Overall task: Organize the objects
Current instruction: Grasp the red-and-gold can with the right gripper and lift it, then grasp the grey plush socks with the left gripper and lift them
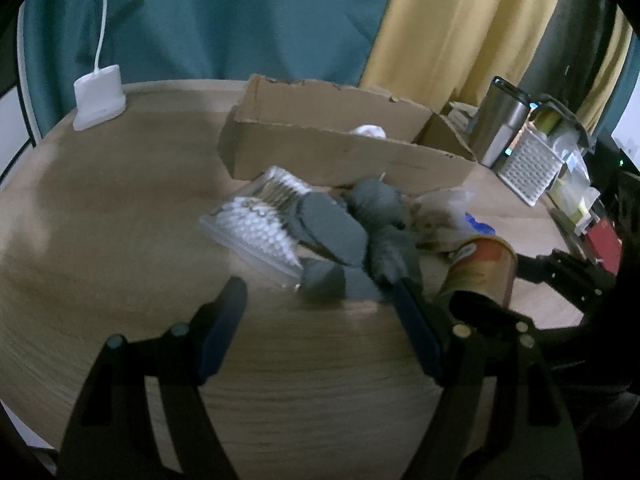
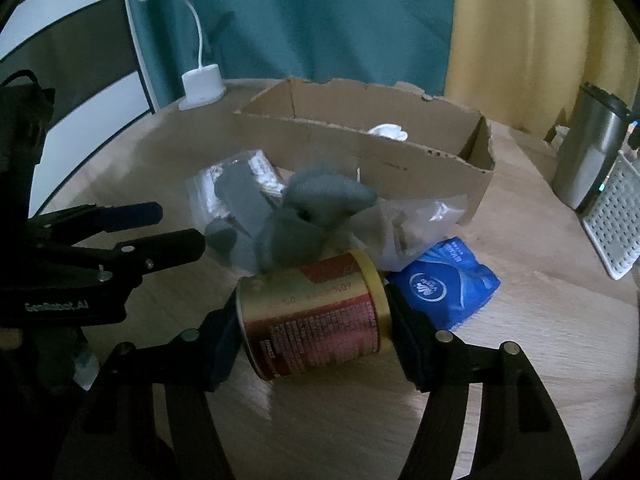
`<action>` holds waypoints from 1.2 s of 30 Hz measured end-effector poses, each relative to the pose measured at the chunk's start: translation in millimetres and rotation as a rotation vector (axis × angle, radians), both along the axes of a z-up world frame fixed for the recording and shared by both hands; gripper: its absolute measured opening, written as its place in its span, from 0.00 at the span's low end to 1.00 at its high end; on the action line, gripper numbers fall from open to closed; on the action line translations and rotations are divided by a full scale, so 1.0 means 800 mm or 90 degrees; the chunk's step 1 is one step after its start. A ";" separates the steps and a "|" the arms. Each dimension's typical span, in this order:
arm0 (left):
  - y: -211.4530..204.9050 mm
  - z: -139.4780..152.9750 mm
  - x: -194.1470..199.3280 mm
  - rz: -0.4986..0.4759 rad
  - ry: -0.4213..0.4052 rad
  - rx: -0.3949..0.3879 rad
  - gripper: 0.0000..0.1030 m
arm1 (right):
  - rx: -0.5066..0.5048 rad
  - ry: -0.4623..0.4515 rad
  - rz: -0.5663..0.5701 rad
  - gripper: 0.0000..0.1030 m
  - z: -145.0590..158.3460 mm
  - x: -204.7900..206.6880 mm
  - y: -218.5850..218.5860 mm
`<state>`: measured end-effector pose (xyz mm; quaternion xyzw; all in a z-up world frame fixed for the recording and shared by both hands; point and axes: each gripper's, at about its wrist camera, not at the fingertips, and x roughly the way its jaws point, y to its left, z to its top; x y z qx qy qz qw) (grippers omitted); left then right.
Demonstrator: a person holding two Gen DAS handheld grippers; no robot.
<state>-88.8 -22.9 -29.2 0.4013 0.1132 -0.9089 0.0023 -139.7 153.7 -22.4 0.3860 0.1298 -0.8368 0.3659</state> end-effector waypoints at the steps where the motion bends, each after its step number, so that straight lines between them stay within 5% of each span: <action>1: 0.002 0.001 0.000 -0.001 0.001 -0.001 0.75 | -0.002 0.003 -0.001 0.67 0.003 0.001 0.002; 23: 0.051 0.006 -0.032 -0.053 -0.012 -0.037 0.75 | -0.048 0.038 -0.057 0.66 0.042 -0.009 0.060; 36: 0.078 -0.014 -0.067 -0.084 -0.041 -0.064 0.75 | -0.051 0.029 -0.102 0.66 0.031 -0.042 0.090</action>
